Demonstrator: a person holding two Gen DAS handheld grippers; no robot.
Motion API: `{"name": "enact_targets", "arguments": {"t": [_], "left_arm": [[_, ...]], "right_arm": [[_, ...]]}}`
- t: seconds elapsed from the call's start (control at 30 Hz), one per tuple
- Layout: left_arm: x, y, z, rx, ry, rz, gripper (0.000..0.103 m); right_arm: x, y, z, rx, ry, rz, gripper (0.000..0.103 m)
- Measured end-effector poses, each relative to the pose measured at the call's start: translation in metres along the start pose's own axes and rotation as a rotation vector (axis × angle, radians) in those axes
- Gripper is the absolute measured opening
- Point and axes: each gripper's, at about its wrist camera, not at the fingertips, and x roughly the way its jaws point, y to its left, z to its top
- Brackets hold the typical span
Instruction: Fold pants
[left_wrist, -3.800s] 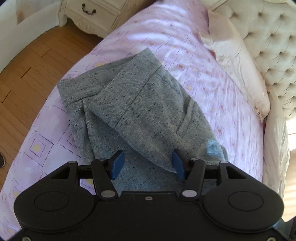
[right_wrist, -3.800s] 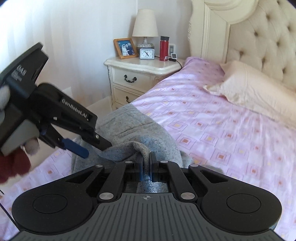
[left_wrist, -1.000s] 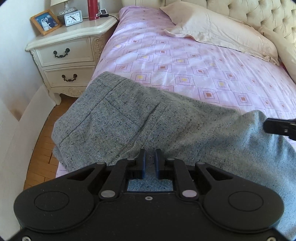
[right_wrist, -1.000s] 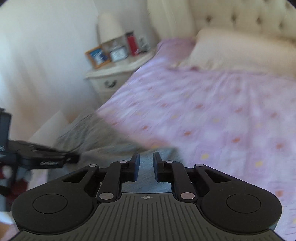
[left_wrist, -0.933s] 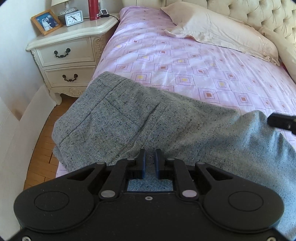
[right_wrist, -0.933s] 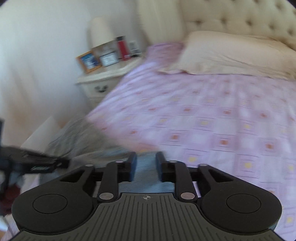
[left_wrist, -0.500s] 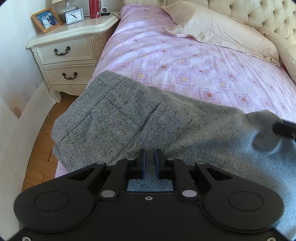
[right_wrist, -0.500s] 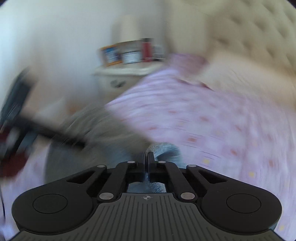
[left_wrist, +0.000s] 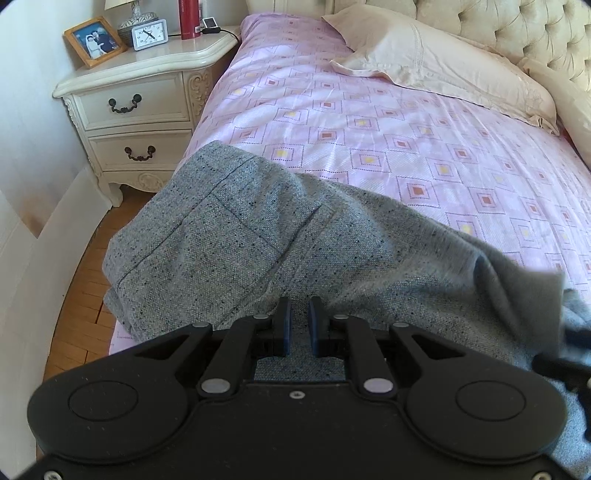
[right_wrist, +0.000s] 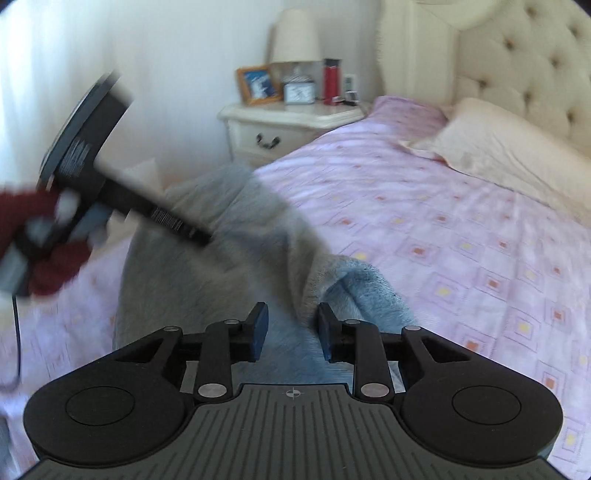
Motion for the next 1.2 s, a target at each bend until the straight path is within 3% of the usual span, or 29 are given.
{"name": "enact_targets", "arguments": {"t": [0.17,0.27,0.53,0.63,0.67,0.7,0.73,0.8,0.93,1.03,1.1,1.17,1.2], "left_arm": [[-0.001,0.0,-0.002,0.024,-0.011,-0.006,0.02],[-0.002,0.001,-0.003,0.021,-0.012,-0.013,0.02],[-0.002,0.004,-0.002,0.032,-0.014,-0.031,0.02],[-0.002,0.004,-0.003,0.042,-0.016,-0.035,0.02],[-0.002,0.004,-0.002,0.045,-0.017,-0.038,0.02],[-0.002,0.005,-0.003,0.047,-0.019,-0.042,0.02],[-0.003,0.006,-0.004,0.047,-0.022,-0.046,0.02],[-0.004,0.008,-0.006,0.051,-0.028,-0.053,0.02],[-0.004,0.009,-0.007,0.064,-0.026,-0.063,0.021],[-0.008,0.012,-0.006,0.071,-0.011,-0.064,0.023],[-0.014,0.008,-0.005,0.097,-0.009,-0.025,0.022],[-0.03,-0.001,-0.002,0.14,-0.059,0.029,0.019],[-0.041,-0.007,0.0,0.163,-0.117,0.039,0.019]], "right_arm": [[0.009,-0.038,0.009,0.233,0.023,0.055,0.028],[0.017,-0.049,0.01,0.278,0.021,0.05,0.028],[0.045,-0.066,0.018,0.405,0.052,0.188,0.029],[0.059,-0.071,0.024,0.454,0.083,0.223,0.035],[0.061,-0.076,0.027,0.465,0.06,0.188,0.029],[0.061,-0.083,0.027,0.496,0.028,0.107,0.01],[0.065,-0.095,0.026,0.551,0.033,0.047,0.008],[0.077,-0.118,0.016,0.687,0.074,0.03,0.004],[0.076,-0.107,0.014,0.58,0.055,-0.016,0.003],[0.076,-0.105,0.016,0.575,0.059,-0.032,0.003],[0.076,-0.101,0.018,0.54,0.06,-0.05,0.004],[0.072,-0.098,0.02,0.516,0.054,-0.061,0.006],[0.067,-0.1,0.021,0.523,0.04,-0.065,0.012]]}}
